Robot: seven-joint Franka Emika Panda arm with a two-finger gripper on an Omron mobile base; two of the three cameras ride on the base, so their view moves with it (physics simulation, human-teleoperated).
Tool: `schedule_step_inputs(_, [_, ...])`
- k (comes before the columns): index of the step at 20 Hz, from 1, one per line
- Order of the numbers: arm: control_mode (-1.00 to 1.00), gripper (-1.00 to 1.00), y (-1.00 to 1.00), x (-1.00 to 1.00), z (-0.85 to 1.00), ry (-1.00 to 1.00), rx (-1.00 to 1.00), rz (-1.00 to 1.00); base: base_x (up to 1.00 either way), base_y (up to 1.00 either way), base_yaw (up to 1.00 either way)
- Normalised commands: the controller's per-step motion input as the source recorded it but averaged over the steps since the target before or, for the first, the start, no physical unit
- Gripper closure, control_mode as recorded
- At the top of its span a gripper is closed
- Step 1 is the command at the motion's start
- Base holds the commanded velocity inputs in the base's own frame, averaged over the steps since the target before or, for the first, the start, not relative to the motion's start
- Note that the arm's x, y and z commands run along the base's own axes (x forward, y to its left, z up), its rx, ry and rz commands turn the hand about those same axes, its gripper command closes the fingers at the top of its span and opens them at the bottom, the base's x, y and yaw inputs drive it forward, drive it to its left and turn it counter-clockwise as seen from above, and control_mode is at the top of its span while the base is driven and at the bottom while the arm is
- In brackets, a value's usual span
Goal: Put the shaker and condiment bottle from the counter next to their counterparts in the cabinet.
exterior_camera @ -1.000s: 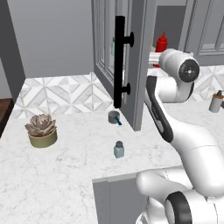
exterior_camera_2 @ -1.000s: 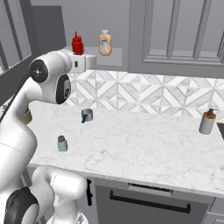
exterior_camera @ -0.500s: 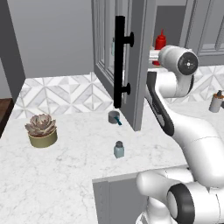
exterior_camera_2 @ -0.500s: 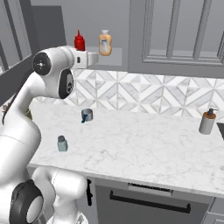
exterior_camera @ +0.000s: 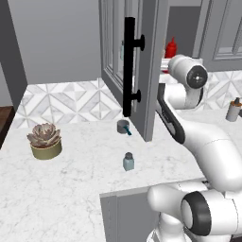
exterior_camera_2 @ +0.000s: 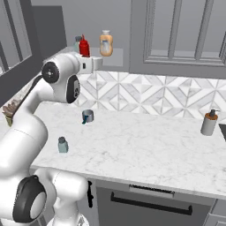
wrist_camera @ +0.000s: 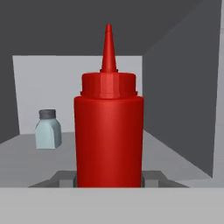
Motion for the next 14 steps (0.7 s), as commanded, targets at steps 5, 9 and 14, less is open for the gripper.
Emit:
schedule_step_inputs(5, [-1.0, 1.0, 0.0, 0.31, 0.0, 0.0, 0.0, 0.0, 0.0, 0.0, 0.0])
schedule_step_inputs(9, [-1.0, 1.0, 0.0, 0.21, 0.0, 0.0, 0.0, 0.0, 0.0, 0.0, 0.0])
schedule_step_inputs(14, [-1.0, 1.0, 0.0, 0.13, -0.04, 0.0, 0.0, 0.0, 0.0, 0.0, 0.0])
